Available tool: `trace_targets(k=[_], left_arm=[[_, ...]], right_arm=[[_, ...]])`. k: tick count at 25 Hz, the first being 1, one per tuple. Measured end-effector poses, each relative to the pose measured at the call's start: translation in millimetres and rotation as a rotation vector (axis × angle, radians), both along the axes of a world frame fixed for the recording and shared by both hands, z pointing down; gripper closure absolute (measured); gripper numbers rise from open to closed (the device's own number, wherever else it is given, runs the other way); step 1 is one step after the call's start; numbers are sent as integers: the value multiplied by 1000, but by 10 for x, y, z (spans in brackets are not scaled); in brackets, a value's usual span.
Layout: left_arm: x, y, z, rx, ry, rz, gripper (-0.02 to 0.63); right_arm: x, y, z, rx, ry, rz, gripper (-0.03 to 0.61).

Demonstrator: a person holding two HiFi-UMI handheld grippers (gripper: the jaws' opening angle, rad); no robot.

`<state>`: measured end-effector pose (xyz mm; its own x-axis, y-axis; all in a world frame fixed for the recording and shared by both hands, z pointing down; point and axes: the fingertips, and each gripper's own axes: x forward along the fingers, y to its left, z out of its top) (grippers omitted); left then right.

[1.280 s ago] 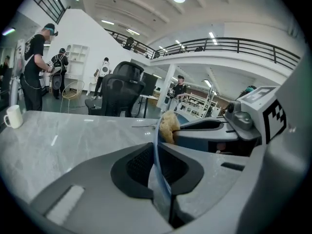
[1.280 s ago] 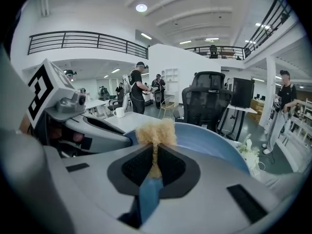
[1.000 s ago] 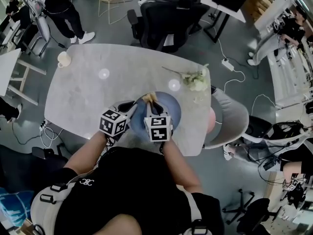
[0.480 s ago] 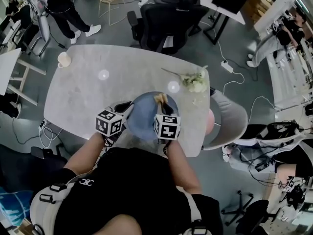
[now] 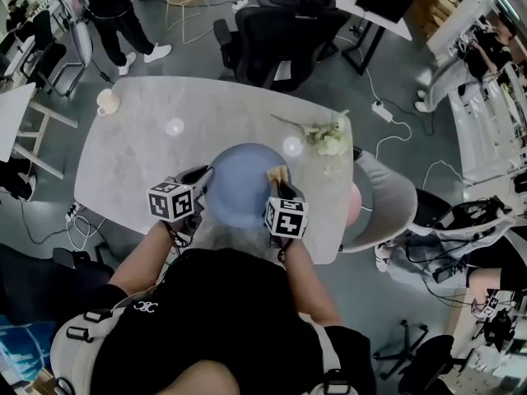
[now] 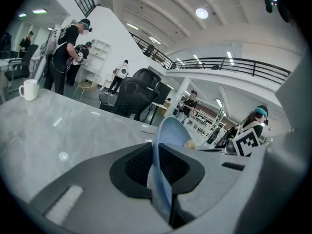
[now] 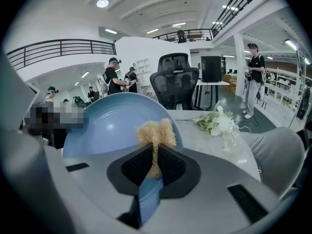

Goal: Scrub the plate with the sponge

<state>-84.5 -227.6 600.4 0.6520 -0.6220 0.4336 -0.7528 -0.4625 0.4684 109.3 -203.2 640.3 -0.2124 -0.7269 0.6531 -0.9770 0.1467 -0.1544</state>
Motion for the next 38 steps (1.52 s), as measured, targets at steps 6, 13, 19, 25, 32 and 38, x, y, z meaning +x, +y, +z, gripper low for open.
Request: trace_targets(k=[6, 13, 19, 25, 32, 38], left_arm=[[-105, -47, 38, -32, 41, -66, 569], [-66, -34, 59, -51, 44, -42, 566], [18, 7, 48, -48, 56, -25, 566], [55, 14, 16, -32, 47, -13, 566], [197, 121, 76, -37, 28, 21, 566], [280, 99, 94, -46, 13, 36, 566]], right_arm=[[-187, 221, 238, -87, -59, -22, 545], [-192, 237, 300, -117, -77, -11, 545], [-106, 102, 228, -107, -104, 39, 545], [-226, -48, 60, -74, -119, 28, 545], [-496, -113, -84, -40, -122, -29, 544], [-863, -92, -170, -23, -125, -136, 545]])
